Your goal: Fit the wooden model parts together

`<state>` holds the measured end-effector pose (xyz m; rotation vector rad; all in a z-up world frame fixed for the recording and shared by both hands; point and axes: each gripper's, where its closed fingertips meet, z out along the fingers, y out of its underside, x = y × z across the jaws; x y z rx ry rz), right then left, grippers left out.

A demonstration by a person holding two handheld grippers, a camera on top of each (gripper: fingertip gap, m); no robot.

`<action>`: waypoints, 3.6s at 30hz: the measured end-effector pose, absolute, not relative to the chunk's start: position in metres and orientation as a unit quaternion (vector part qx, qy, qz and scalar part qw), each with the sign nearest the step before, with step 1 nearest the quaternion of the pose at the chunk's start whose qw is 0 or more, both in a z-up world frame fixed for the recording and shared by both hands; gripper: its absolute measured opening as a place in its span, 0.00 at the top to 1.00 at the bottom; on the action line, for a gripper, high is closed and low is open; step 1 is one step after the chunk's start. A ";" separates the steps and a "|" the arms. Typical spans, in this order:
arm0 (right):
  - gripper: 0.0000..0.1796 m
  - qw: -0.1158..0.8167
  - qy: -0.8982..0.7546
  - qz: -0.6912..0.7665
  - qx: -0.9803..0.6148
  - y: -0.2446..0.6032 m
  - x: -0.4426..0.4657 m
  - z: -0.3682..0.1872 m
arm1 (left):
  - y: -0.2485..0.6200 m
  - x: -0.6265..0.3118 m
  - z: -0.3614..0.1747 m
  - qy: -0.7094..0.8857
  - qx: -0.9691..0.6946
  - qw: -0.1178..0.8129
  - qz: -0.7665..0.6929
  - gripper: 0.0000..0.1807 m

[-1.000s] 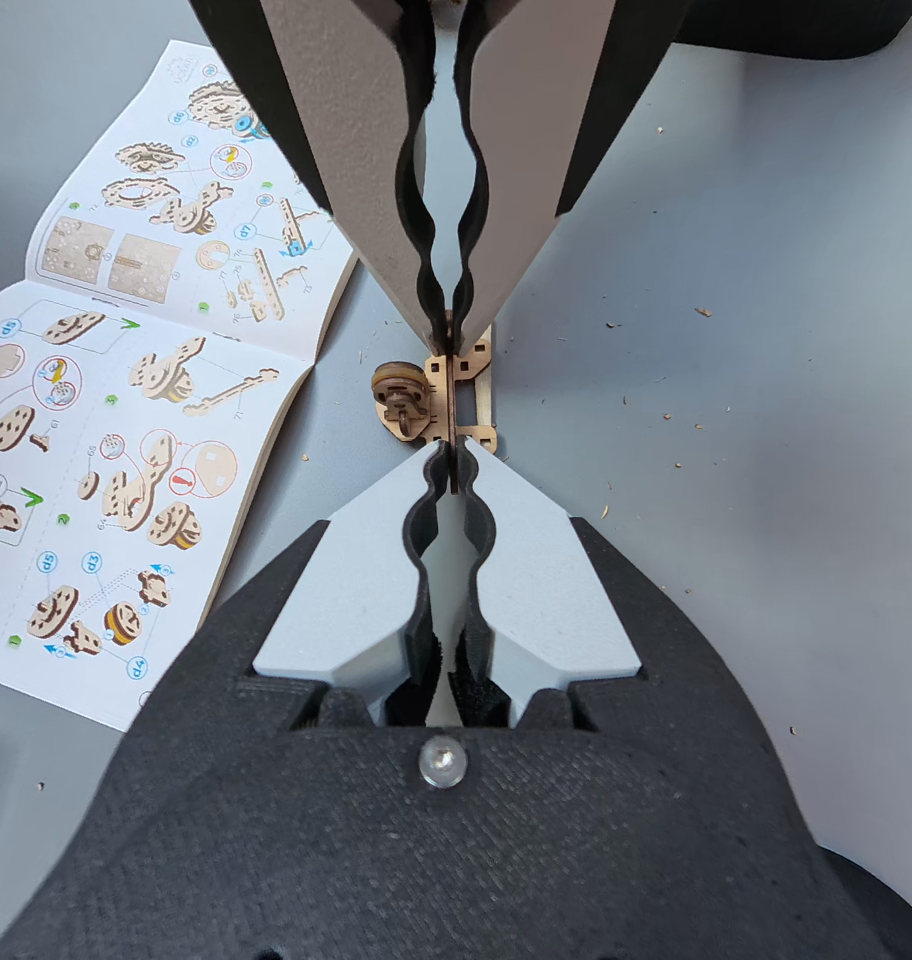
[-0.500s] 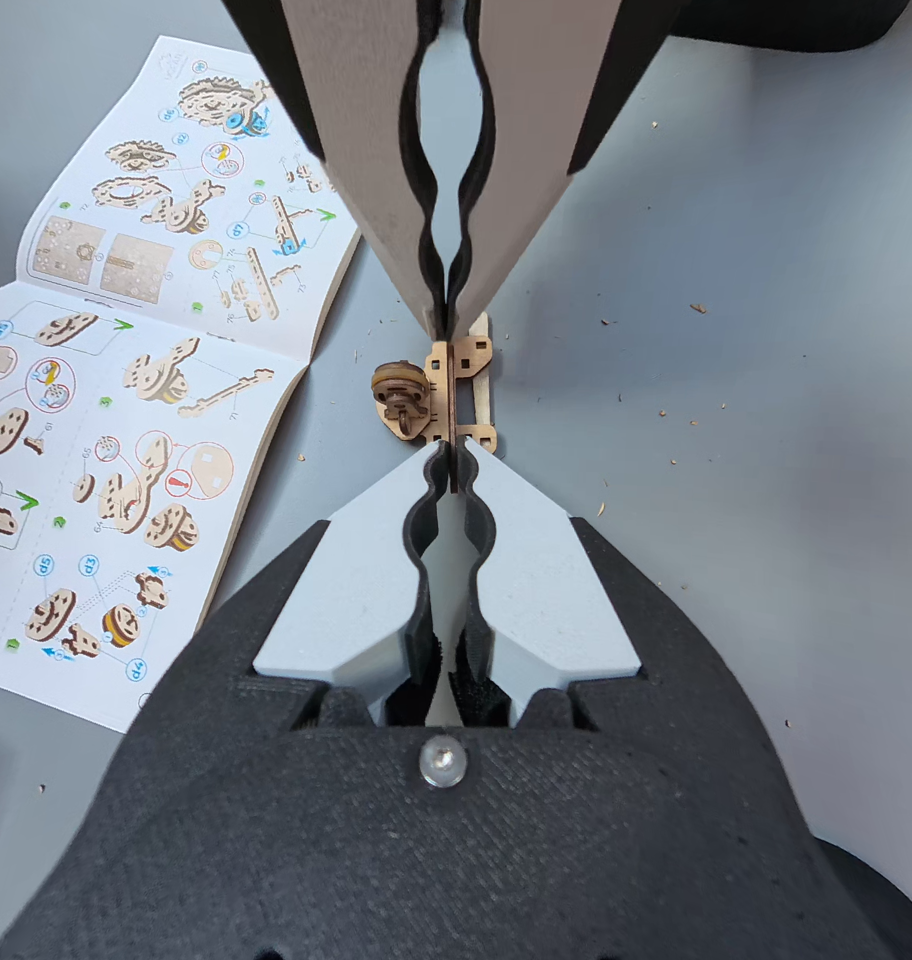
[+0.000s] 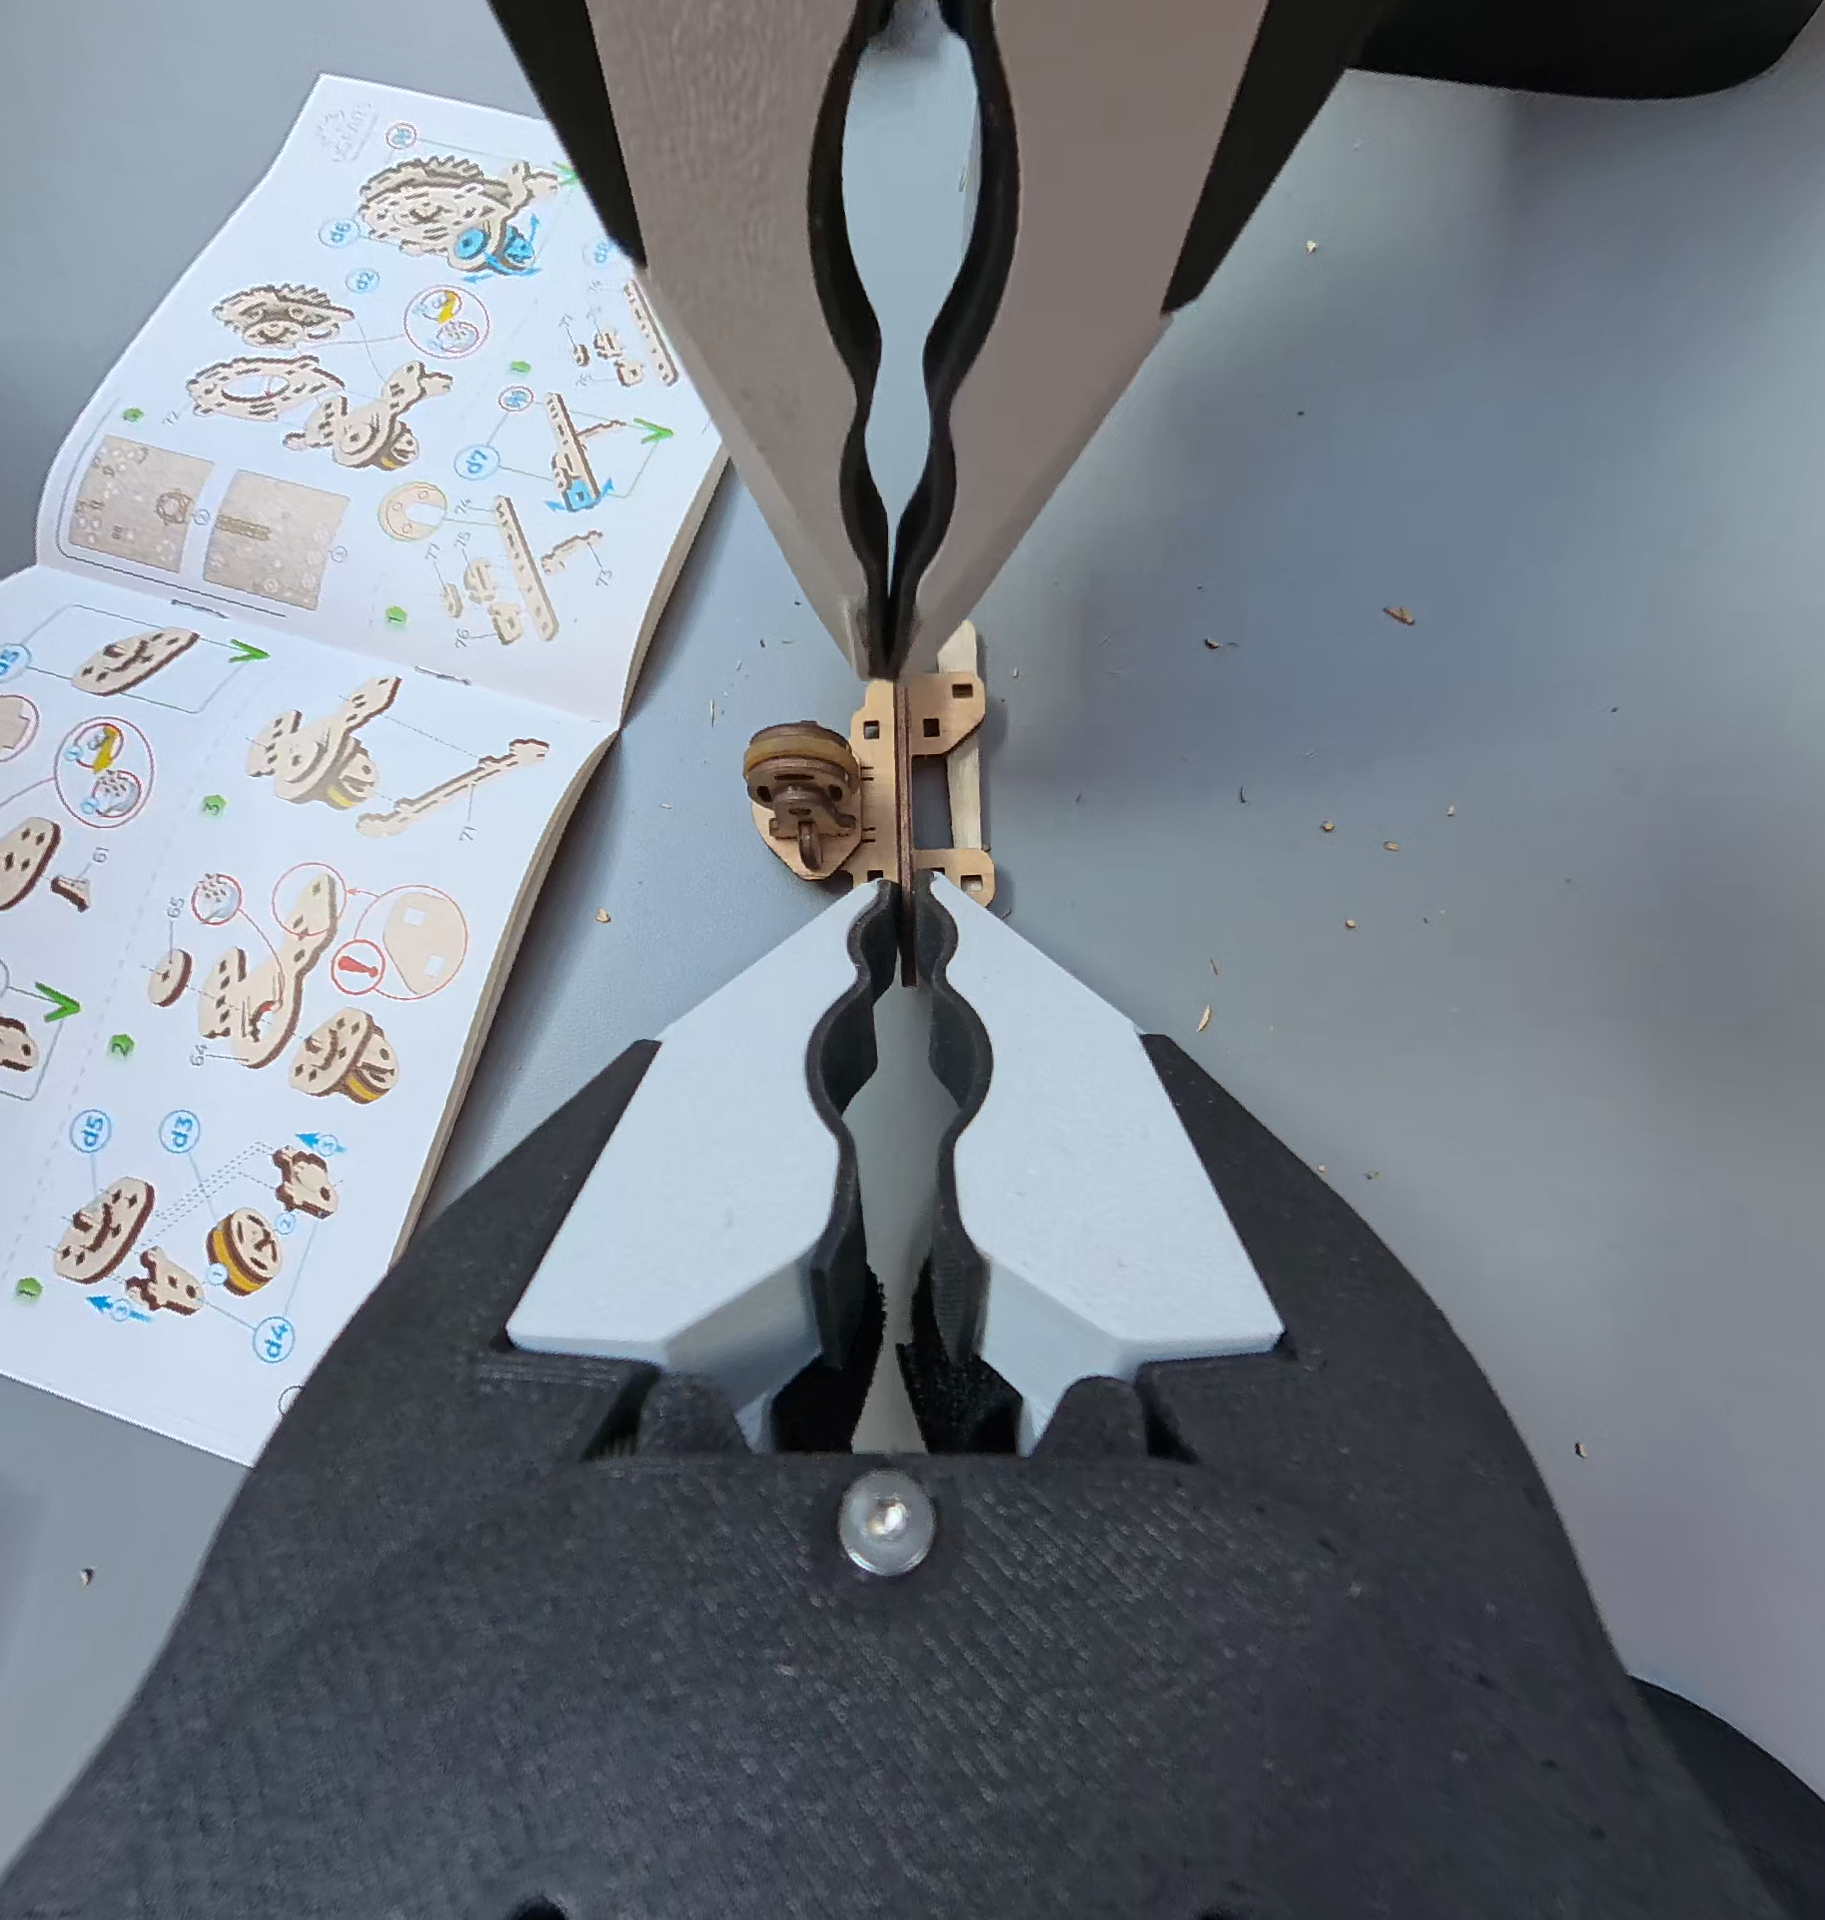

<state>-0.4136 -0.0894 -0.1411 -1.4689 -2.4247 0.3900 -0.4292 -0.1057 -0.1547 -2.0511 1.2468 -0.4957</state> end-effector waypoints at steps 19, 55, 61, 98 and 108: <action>1.00 0.128 -0.839 0.131 -0.512 -0.087 -0.407 -0.151 | -0.105 -0.428 -0.155 0.478 -0.788 0.337 -0.192 0.99; 0.96 0.144 -0.840 0.107 -0.513 -0.082 -0.405 -0.153 | -0.105 -0.427 -0.155 0.478 -0.788 0.336 -0.193 0.99; 1.00 0.159 -0.838 0.140 -0.504 -0.088 -0.410 -0.143 | -0.106 -0.426 -0.155 0.480 -0.787 0.337 -0.192 0.99; 1.00 0.155 -0.831 0.146 -0.514 -0.088 -0.409 -0.143 | -0.106 -0.427 -0.155 0.480 -0.786 0.352 -0.169 0.99; 1.00 0.159 -0.832 0.136 -0.514 -0.084 -0.406 -0.140 | -0.106 -0.427 -0.155 0.481 -0.785 0.352 -0.167 0.99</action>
